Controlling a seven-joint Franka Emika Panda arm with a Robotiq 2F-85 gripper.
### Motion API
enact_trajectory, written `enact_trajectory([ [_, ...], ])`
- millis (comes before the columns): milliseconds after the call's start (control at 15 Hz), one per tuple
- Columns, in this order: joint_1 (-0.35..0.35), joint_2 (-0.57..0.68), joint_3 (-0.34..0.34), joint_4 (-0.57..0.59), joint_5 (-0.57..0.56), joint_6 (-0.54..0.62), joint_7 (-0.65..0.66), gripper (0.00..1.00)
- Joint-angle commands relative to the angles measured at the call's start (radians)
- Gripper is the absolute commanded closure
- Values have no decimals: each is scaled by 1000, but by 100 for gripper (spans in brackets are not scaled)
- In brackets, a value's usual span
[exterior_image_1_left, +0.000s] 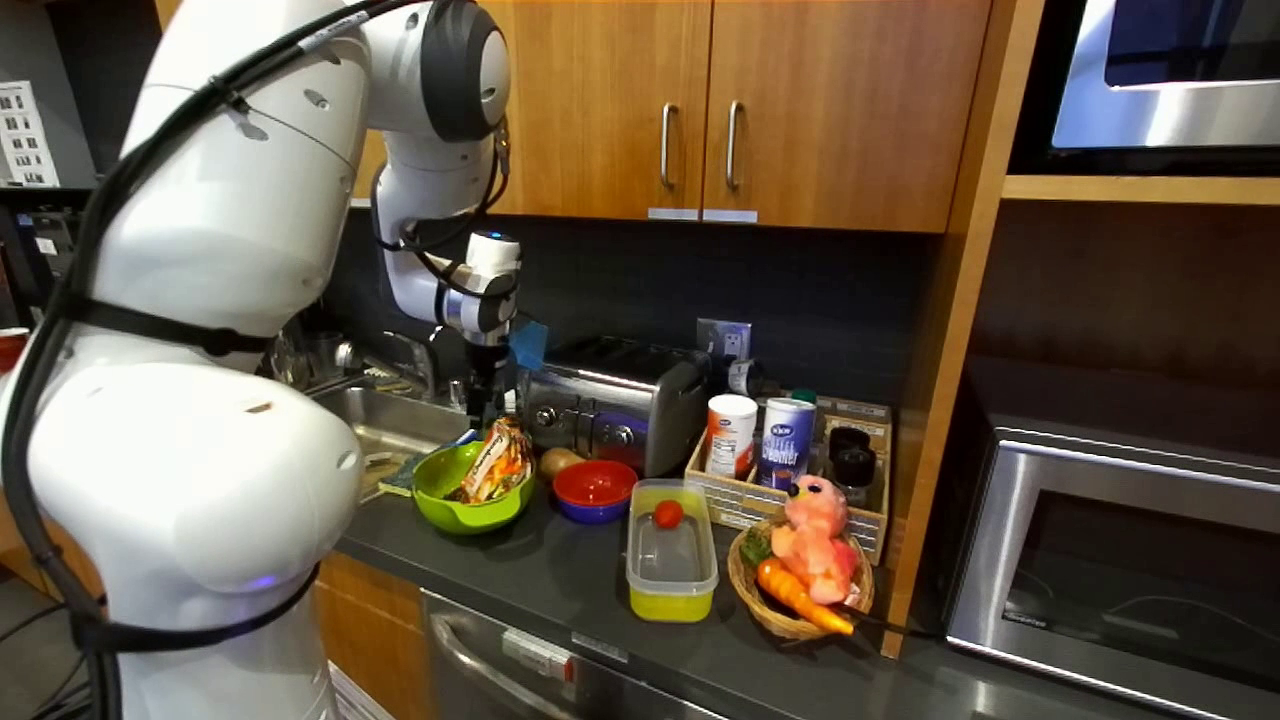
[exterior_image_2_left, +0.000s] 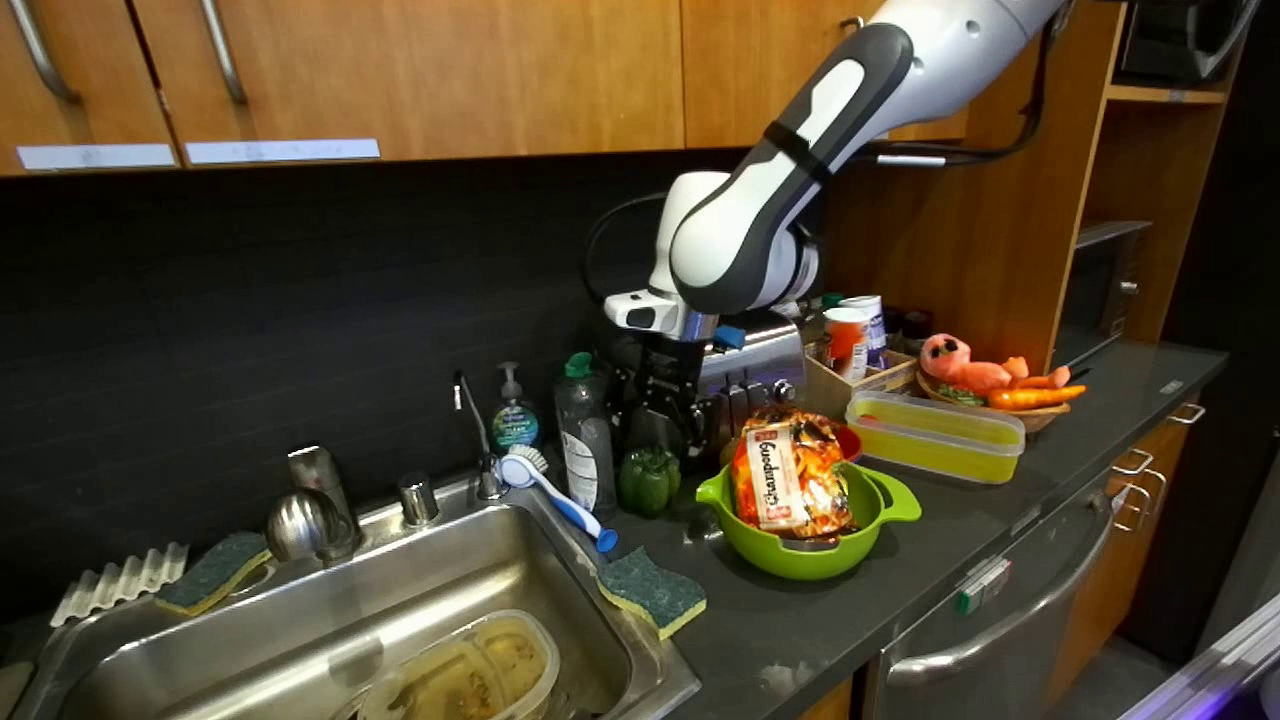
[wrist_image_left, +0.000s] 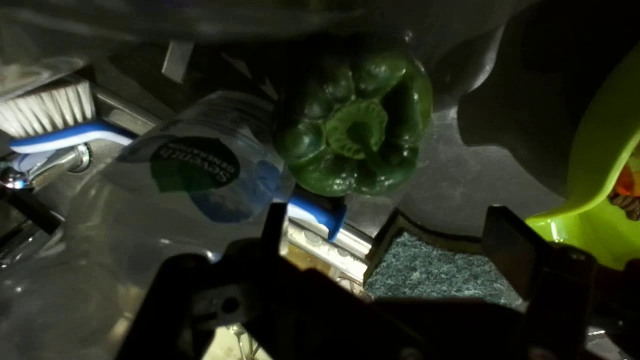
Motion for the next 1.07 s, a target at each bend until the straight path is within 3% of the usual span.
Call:
enact_trajectory([
  [0, -2, -9, -7, -1, -8, -10, -17, 0],
  [200, -7, 0, -3, 6, -4, -14, -36, 0],
  [267, -5, 3, -6, 8, -10, -13, -41, 12],
  [600, -6, 8, -12, 15, -9, -24, -70, 0],
  [733, -6, 6, -17, 16, -12, -32, -76, 3],
  [1000, -9, 6, -23, 18, -9, -37, -96, 0],
])
